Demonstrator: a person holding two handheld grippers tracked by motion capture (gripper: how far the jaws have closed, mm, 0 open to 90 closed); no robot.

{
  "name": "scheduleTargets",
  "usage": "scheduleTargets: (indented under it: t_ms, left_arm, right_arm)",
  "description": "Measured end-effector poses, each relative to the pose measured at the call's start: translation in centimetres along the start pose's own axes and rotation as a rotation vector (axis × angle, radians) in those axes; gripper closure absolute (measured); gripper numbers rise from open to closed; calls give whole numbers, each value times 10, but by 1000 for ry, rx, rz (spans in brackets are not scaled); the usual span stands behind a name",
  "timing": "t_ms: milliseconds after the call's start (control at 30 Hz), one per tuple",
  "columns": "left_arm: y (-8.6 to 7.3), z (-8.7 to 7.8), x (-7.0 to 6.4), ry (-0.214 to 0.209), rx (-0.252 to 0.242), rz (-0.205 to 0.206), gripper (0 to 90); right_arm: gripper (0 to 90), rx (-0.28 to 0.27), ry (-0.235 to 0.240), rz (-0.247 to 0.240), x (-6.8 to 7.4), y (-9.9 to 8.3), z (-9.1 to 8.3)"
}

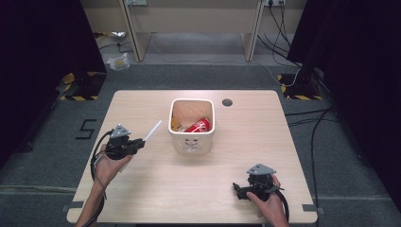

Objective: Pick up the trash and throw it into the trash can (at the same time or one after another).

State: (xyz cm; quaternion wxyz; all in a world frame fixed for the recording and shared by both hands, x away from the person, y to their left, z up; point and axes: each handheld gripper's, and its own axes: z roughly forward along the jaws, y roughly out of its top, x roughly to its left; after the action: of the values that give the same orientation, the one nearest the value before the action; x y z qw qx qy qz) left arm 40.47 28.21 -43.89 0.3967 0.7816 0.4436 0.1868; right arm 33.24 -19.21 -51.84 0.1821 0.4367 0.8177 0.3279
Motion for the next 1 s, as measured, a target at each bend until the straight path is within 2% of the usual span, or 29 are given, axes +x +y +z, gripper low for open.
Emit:
scheduleTargets:
  t_ms: [233,533,700,1000]
  left_arm:
    - [17,-17,0,-1,-39,22,794]
    - [40,-32,-11,-29,-56,72,794]
    - [52,-34,-19,-62,-60,96,794]
    - [74,-26,-38,-74,-49,160,793]
  right_arm:
    - [2,0,0,0,0,0,0]
    - [2,1,0,1,0,0,0]
    - [2,0,0,1,0,0,0]
    - [2,0,0,0,0,0,0]
